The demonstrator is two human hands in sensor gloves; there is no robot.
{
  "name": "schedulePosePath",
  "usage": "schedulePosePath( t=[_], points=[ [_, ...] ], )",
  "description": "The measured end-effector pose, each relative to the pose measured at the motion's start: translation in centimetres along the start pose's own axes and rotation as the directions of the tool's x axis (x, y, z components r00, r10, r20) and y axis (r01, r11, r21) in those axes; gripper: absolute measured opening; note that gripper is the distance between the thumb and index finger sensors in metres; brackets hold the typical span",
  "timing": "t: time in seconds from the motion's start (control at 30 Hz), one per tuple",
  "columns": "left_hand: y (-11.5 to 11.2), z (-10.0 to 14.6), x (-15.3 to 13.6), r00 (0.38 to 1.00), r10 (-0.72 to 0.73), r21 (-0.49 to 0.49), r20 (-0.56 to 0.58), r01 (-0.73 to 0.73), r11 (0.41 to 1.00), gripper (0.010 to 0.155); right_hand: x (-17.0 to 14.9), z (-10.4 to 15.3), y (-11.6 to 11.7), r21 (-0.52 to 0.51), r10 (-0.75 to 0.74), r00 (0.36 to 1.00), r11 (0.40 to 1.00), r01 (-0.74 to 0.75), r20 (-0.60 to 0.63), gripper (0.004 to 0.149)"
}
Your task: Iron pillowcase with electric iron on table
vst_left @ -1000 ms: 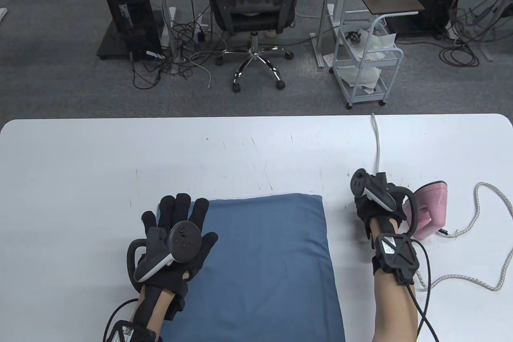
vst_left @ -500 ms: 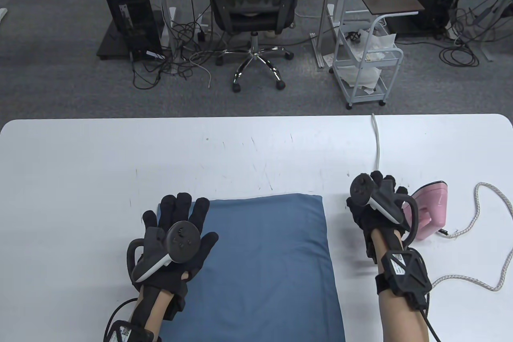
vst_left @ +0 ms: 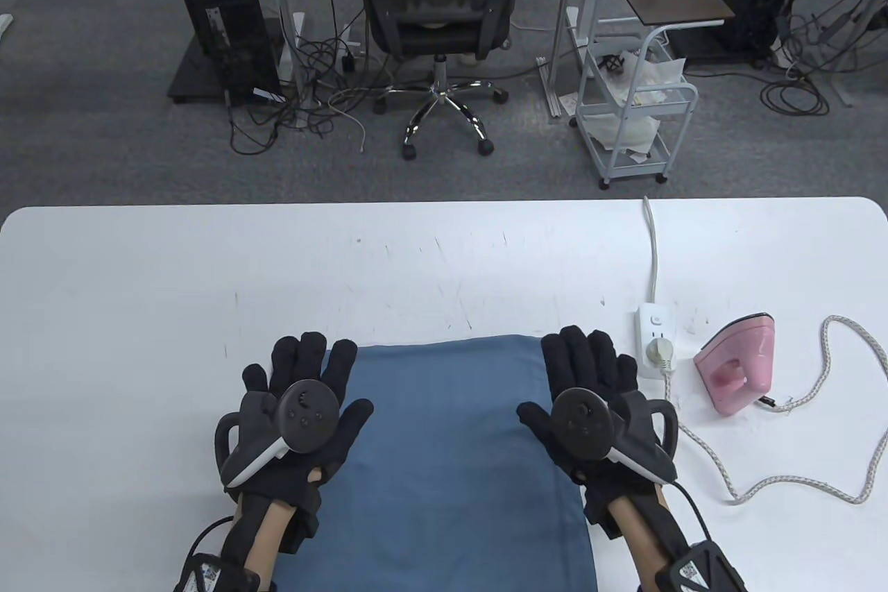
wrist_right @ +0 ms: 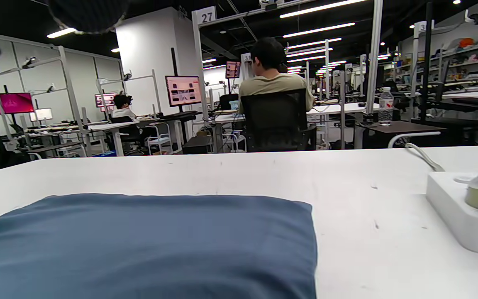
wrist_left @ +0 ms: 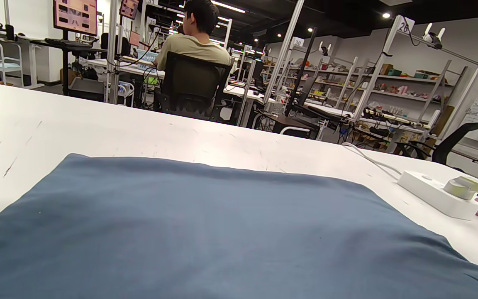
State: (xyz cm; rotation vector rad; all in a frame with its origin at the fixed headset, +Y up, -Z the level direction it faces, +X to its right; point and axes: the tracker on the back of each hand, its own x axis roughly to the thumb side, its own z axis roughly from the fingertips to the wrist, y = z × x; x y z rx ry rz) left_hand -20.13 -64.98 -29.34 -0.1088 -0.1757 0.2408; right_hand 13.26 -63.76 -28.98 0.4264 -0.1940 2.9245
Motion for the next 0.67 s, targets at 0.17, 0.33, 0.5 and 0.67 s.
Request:
schedulePosePath(
  t=[0.17, 0.33, 0.5, 0.67],
  points=[
    [-0.13, -0.04, 0.0, 1.0, -0.004, -0.004, -0.003, 0.004, 1.0, 0.075, 0.52, 0.53, -0.5, -0.008, 0.013, 1.0, 1.0, -0.013, 0.025, 0.088],
    [-0.18, -0.1, 0.01, 1.0, -0.007, -0.009, -0.006, 0.007, 1.0, 0.075, 0.39, 0.6, -0.57, 0.002, 0.009, 1.0, 1.0, -0.009, 0.019, 0.087],
    [-0.18, -0.06, 0.04, 1.0, -0.006, -0.005, 0.0, 0.006, 1.0, 0.075, 0.33, 0.52, -0.56, 0.004, -0.003, 1.0, 1.0, 0.002, 0.018, 0.087],
    [-0.18, -0.12, -0.02, 1.0, -0.006, -0.003, 0.002, 0.006, 1.0, 0.075, 0.32, 0.47, -0.45, 0.012, -0.003, 1.0, 1.0, 0.003, 0.017, 0.087]
  ],
)
